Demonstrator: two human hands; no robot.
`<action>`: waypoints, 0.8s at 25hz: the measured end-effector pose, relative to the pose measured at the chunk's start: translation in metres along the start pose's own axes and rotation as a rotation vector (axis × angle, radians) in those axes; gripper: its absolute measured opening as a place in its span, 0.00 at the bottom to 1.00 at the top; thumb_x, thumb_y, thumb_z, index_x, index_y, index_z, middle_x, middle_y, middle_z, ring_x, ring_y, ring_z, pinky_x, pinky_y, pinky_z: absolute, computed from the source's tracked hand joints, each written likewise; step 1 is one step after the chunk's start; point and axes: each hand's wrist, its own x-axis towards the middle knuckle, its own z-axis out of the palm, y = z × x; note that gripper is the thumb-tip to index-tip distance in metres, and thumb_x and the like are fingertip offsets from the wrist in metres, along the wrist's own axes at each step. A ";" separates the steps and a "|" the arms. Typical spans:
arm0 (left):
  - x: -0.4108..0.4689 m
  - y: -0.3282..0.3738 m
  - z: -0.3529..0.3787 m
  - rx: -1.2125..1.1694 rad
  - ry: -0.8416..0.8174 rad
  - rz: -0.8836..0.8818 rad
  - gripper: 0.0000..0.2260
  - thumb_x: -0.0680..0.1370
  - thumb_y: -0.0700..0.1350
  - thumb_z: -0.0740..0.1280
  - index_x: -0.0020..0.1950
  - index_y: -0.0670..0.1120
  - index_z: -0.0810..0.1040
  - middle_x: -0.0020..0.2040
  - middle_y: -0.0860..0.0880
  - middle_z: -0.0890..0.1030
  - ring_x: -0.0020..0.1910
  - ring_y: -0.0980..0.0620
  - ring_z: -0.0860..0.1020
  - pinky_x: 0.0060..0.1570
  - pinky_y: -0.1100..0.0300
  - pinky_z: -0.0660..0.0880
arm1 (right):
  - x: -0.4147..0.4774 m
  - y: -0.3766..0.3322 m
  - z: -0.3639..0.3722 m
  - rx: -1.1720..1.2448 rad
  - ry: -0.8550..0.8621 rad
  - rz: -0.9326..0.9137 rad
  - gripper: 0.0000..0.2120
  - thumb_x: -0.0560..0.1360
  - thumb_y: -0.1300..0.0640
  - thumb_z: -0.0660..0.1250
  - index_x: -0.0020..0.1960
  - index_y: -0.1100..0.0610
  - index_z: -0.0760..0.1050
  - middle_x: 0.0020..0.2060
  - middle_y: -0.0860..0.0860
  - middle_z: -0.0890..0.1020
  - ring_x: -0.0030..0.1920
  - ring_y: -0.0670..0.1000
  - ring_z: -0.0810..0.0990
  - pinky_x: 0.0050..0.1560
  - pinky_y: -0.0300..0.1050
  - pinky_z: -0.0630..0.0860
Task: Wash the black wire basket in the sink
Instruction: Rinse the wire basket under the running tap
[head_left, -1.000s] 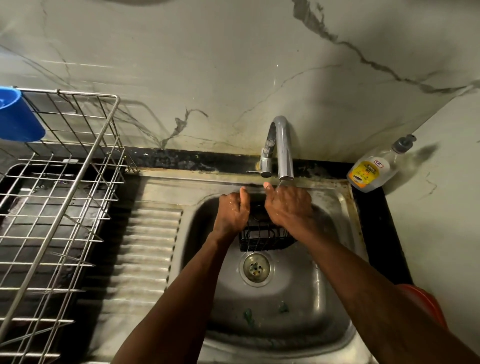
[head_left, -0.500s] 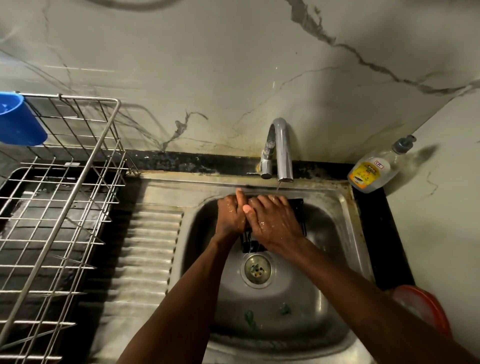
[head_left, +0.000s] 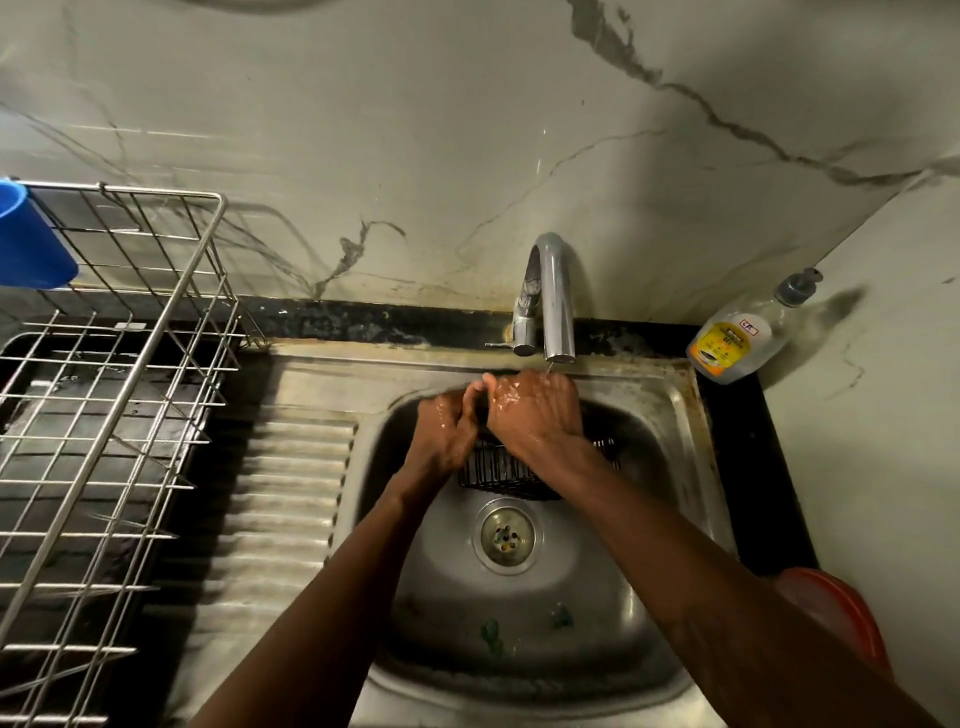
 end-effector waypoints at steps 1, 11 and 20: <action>-0.002 0.005 0.008 -0.010 0.020 -0.002 0.21 0.86 0.50 0.56 0.34 0.50 0.77 0.28 0.54 0.78 0.27 0.59 0.76 0.27 0.61 0.71 | 0.002 -0.002 0.000 -0.003 0.006 0.008 0.25 0.87 0.49 0.48 0.48 0.53 0.82 0.41 0.53 0.84 0.44 0.55 0.82 0.48 0.49 0.73; -0.003 -0.011 0.018 -0.139 0.275 -0.339 0.13 0.82 0.50 0.64 0.44 0.47 0.86 0.38 0.51 0.85 0.37 0.61 0.82 0.40 0.58 0.81 | -0.015 0.029 0.052 0.647 0.154 0.265 0.32 0.84 0.38 0.43 0.40 0.52 0.79 0.33 0.46 0.82 0.36 0.45 0.79 0.43 0.42 0.74; 0.003 0.006 0.043 -0.231 0.257 -0.390 0.21 0.83 0.56 0.61 0.41 0.43 0.83 0.38 0.45 0.84 0.37 0.48 0.84 0.39 0.51 0.82 | -0.012 0.005 0.070 0.590 -0.007 0.176 0.28 0.85 0.41 0.48 0.43 0.53 0.81 0.34 0.49 0.82 0.35 0.49 0.81 0.42 0.43 0.78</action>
